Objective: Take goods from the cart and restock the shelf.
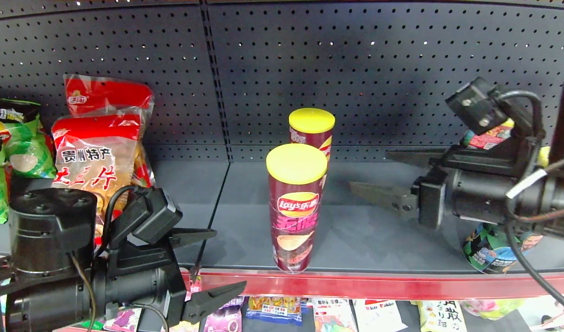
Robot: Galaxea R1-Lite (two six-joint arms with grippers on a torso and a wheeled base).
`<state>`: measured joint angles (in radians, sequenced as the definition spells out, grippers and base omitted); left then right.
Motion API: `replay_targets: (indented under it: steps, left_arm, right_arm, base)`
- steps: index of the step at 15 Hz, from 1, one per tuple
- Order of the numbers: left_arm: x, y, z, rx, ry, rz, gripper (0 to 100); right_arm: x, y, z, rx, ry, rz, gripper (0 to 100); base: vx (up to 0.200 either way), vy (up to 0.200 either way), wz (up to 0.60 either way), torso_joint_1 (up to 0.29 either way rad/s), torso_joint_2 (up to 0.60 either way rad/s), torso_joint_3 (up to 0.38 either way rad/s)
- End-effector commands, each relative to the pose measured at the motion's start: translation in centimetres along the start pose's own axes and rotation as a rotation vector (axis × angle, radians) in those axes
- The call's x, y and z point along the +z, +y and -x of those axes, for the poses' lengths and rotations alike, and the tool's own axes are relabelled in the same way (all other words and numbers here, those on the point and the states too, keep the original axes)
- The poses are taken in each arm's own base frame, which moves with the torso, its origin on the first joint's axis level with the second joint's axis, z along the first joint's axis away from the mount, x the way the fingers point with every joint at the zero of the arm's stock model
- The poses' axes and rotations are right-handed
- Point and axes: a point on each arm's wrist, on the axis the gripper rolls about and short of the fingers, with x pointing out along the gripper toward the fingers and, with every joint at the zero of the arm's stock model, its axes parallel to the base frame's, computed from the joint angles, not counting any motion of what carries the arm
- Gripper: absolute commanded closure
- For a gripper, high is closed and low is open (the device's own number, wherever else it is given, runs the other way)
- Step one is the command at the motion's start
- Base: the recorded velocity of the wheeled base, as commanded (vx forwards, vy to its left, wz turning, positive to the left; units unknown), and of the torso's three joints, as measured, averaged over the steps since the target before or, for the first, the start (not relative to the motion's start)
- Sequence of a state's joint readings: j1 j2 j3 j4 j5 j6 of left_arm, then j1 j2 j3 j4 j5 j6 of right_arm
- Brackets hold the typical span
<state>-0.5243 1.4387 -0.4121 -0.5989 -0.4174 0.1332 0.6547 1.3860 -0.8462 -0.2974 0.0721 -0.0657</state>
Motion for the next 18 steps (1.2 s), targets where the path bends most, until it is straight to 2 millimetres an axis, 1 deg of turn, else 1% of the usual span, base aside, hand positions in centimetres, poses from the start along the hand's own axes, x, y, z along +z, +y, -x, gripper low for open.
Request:
replay_targets:
  steps: [1, 2, 3, 6, 7, 8, 9, 10, 11, 12, 13, 14, 16, 17, 18]
  left_arm:
    - [-0.1, 0.4, -0.6, 0.005, 0.017, 0.010, 0]
    - [-0.1, 0.6, -0.7, 0.007, 0.019, 0.011, 0]
    - [-0.1, 0.6, -0.8, 0.008, 0.021, 0.010, 0]
    - [-0.4, 0.7, -1.1, 0.019, 0.037, 0.016, 0]
    - [-0.4, 0.9, -1.4, 0.019, 0.042, 0.019, 0]
    - [-0.3, 0.9, -1.5, 0.018, 0.041, 0.018, 0]
    - [-0.2, 1.0, -1.6, 0.018, 0.041, 0.018, 0]
    - [-0.3, 1.1, -1.8, 0.017, 0.045, 0.018, 0]
    - [-0.2, 1.1, -1.9, 0.017, 0.046, 0.017, 0]
    - [-0.3, 1.1, -2.0, 0.015, 0.049, 0.017, 0]
    - [-0.2, 1.2, -2.2, 0.015, 0.049, 0.017, 0]
    - [0.1, 1.4, -2.5, 0.016, 0.045, 0.015, 0]
    - [0.4, 1.6, -2.7, 0.020, 0.038, 0.012, 0]
    - [0.6, 1.7, -3.0, 0.019, 0.035, 0.010, 0]
    - [0.6, 1.7, -3.0, 0.019, 0.034, 0.010, 0]
  right_arm:
    - [-0.7, 0.4, 4.6, -0.004, -0.061, 0.006, 0]
    - [-1.2, 0.5, 5.7, 0.003, -0.072, 0.009, 0]
    - [-1.5, 0.6, 6.2, 0.007, -0.076, 0.009, 0]
    - [-4.0, 1.1, 10.3, 0.020, -0.116, 0.016, 0]
    - [-5.4, 1.3, 12.5, 0.018, -0.150, 0.019, 0]
    - [-7.4, 1.6, 14.6, 0.013, -0.182, 0.026, 0]
    - [-8.6, 1.8, 15.6, 0.011, -0.198, 0.028, 0]
    - [-10.6, 2.0, 17.0, 0.001, -0.228, 0.029, 0]
    - [-11.8, 2.1, 17.8, -0.019, -0.246, 0.029, 0]
    - [-12.4, 2.1, 18.3, -0.040, -0.249, 0.026, 0]
    - [-13.3, 2.1, 19.2, -0.103, -0.230, 0.014, 0]
    - [-14.5, 2.2, 20.5, -0.214, -0.184, -0.005, 0]
    - [-16.1, 2.7, 22.3, -0.344, -0.112, -0.029, 0]
    - [-16.8, 3.2, 23.0, -0.418, -0.078, -0.056, 0]
    - [-17.0, 3.4, 23.1, -0.458, -0.063, -0.079, 0]
  base:
    - [0.000, 0.000, 0.00, 0.000, 0.00, 0.000]
    - [0.000, 0.000, 0.00, 0.000, 0.00, 0.000]
    - [0.000, 0.000, 0.00, 0.000, 0.00, 0.000]
    - [0.000, 0.000, 0.00, 0.000, 0.00, 0.000]
    - [0.000, 0.000, 0.00, 0.000, 0.00, 0.000]
    - [0.000, 0.000, 0.00, 0.000, 0.00, 0.000]
    - [0.000, 0.000, 0.00, 0.000, 0.00, 0.000]
    - [0.000, 0.000, 0.00, 0.000, 0.00, 0.000]
    - [0.000, 0.000, 0.00, 0.000, 0.00, 0.000]
    - [0.000, 0.000, 0.00, 0.000, 0.00, 0.000]
    - [0.000, 0.000, 0.00, 0.000, 0.00, 0.000]
    - [0.000, 0.000, 0.00, 0.000, 0.00, 0.000]
    - [0.000, 0.000, 0.00, 0.000, 0.00, 0.000]
    - [0.000, 0.000, 0.00, 0.000, 0.00, 0.000]
    - [0.000, 0.000, 0.00, 0.000, 0.00, 0.000]
